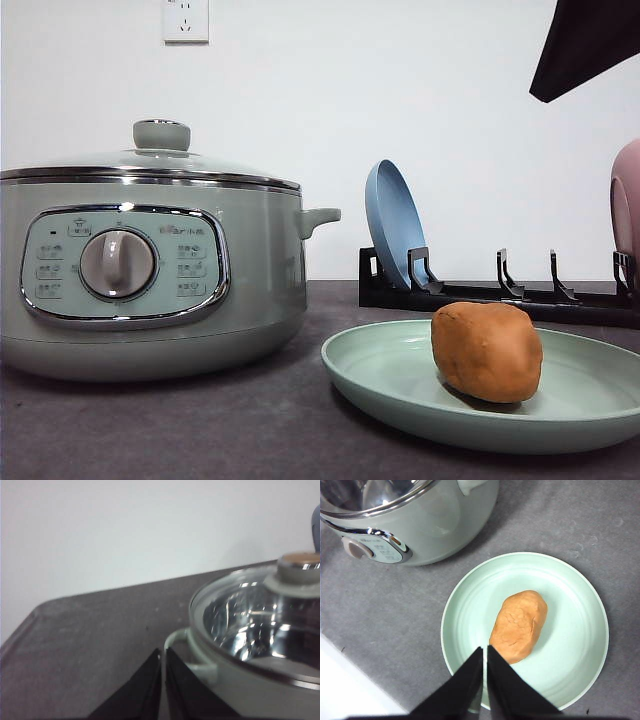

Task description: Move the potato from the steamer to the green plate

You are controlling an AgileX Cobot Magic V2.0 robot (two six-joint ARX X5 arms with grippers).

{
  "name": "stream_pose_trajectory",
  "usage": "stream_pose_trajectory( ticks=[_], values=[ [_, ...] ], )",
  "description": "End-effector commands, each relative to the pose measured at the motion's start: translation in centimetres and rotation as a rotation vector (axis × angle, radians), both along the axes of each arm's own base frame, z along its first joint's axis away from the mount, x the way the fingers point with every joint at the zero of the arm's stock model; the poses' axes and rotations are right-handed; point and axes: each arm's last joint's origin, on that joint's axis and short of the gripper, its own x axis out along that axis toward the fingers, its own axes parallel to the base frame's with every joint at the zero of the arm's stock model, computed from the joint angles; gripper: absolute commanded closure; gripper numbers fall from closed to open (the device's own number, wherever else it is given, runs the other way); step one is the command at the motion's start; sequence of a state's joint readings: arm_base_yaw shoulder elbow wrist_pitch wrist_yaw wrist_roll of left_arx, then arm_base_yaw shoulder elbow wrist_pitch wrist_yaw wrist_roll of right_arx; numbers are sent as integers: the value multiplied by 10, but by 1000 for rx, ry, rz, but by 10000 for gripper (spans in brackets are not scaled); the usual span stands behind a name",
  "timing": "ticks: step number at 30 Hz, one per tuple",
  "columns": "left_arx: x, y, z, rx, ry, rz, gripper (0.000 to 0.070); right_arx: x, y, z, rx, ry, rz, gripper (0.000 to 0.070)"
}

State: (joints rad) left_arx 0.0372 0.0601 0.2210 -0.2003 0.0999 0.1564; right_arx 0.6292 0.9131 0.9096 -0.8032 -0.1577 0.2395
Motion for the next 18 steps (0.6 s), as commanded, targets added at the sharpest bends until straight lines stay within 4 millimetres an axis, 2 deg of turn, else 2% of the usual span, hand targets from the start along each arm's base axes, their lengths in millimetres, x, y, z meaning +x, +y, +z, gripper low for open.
stream_pose_trajectory(
  ticks=[1, 10, 18],
  values=[
    [1, 0, -7, -19, -1, 12, 691, 1, 2, 4, 7, -18, 12, 700],
    [8, 1, -48, -21, 93, 24, 691, 1, 2, 4, 7, -18, 12, 700],
    [10, 1, -64, -26, 140, 25, 691, 1, 2, 4, 7, -18, 12, 700]
  ],
)
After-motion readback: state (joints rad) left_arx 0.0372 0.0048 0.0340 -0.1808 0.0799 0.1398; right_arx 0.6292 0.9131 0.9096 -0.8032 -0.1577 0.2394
